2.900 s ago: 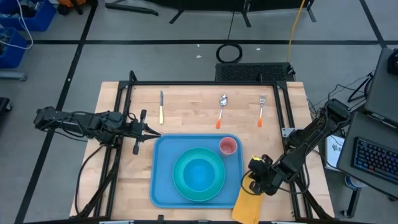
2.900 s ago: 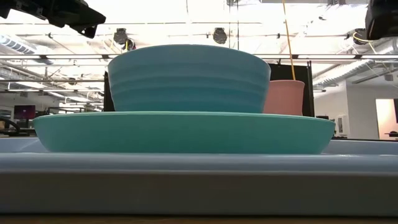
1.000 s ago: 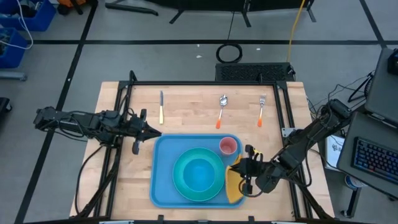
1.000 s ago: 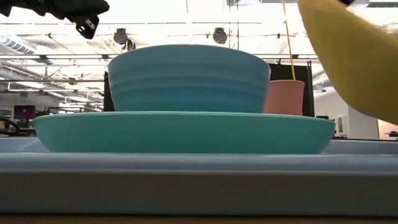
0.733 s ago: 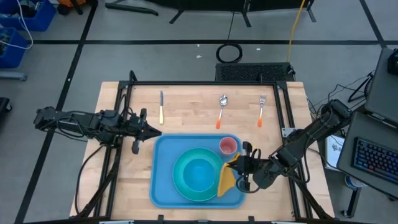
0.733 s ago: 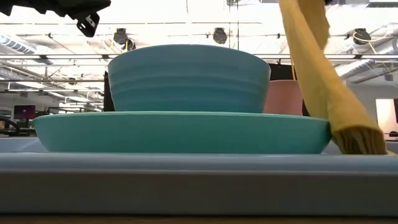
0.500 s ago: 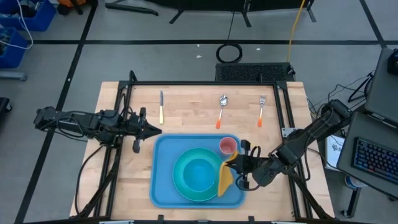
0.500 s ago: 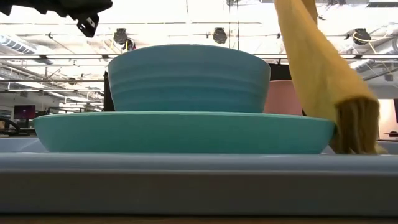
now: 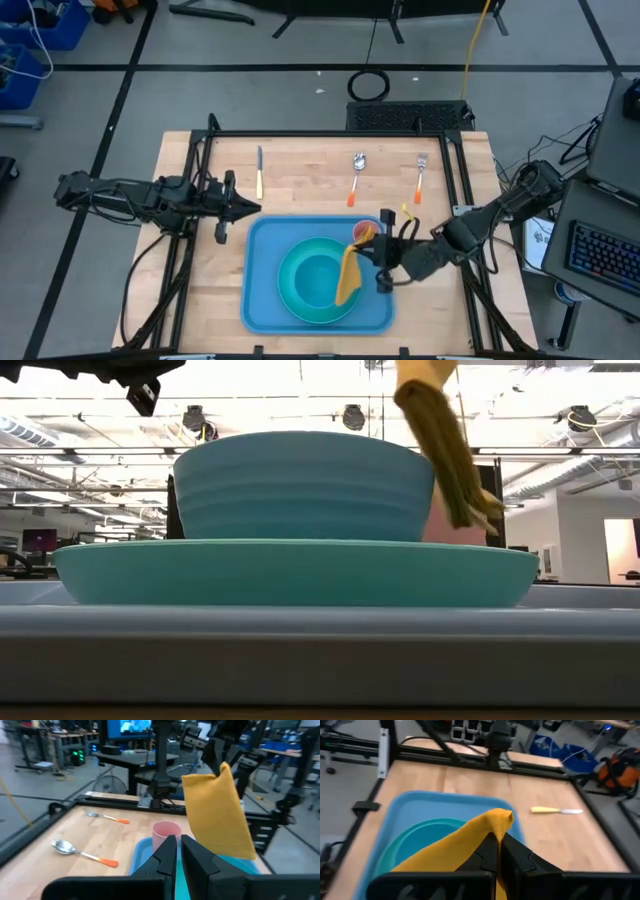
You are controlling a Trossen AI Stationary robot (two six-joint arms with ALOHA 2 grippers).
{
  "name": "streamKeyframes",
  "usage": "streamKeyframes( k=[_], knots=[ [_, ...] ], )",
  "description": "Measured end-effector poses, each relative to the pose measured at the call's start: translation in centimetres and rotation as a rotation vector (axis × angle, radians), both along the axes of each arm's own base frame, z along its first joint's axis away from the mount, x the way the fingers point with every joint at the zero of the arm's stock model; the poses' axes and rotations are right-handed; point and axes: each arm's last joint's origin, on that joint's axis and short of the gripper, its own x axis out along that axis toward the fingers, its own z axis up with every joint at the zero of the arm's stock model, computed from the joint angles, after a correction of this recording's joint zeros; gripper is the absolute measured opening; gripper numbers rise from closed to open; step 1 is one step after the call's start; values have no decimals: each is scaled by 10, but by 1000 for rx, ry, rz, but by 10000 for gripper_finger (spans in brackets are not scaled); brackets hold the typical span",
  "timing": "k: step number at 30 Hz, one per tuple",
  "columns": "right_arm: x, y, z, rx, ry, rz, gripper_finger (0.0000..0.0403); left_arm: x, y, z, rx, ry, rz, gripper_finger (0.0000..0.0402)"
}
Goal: Set up tray
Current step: Put the yellow napkin on the blue tray at the left of the light blue plate
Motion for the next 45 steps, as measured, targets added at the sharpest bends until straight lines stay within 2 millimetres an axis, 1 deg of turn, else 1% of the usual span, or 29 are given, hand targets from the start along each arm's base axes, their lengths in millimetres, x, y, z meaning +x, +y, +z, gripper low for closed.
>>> streamKeyframes(
  k=[7,11,15,18,21,27,31,34,39,42,45],
  knots=[
    [15,-32,6,-58,5,-57,0,14,0,1,60,-45,60,31],
    [23,-53,6,-66,19,-99,0,25,-1,4,49,-94,68,31],
    [28,-70,6,-104,27,-137,0,36,-2,-2,47,-80,80,31],
    [32,-77,10,-118,4,-121,0,45,0,-6,66,-76,98,31],
    [36,-83,13,-102,-32,-97,0,53,5,-6,58,-112,128,31],
    [40,-93,15,-134,-46,-121,0,66,16,-5,40,-191,187,31],
    [45,-103,13,-152,-50,-146,0,78,19,-8,82,-146,197,35],
    [49,-112,10,-171,-34,-168,0,91,18,-9,109,-99,191,55],
    [63,-123,-5,-199,15,-195,0,112,20,-6,113,-65,250,116],
    [69,-127,-13,-214,42,-202,0,116,21,-3,115,-63,302,156],
    [73,-130,-17,-224,52,-206,0,117,21,-1,116,-73,278,191]
  ],
)
